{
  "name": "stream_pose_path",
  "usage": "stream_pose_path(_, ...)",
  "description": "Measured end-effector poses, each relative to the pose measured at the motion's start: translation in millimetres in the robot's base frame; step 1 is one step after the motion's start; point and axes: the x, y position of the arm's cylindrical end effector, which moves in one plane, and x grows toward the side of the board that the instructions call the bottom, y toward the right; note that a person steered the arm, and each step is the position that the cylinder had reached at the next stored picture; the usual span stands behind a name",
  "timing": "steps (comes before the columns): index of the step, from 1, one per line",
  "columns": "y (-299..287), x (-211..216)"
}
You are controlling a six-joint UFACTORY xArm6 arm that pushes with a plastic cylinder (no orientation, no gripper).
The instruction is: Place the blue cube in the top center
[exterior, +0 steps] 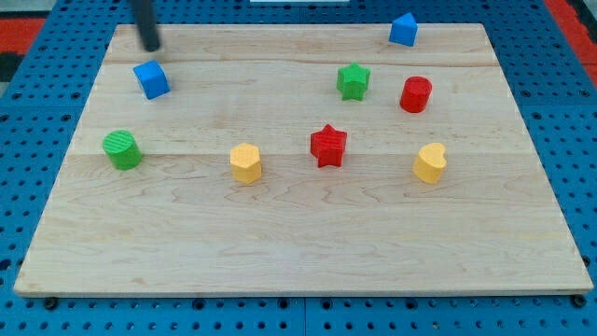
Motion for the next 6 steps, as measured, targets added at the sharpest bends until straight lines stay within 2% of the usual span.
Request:
stream_pose_path(1, -40, 45)
stream_pose_path(2, -12, 71)
stream_pose_path(3, 78, 60)
stream_pose_path(4, 164, 18)
stream_pose_path(5, 221, -6)
stream_pose_path(6, 193, 6)
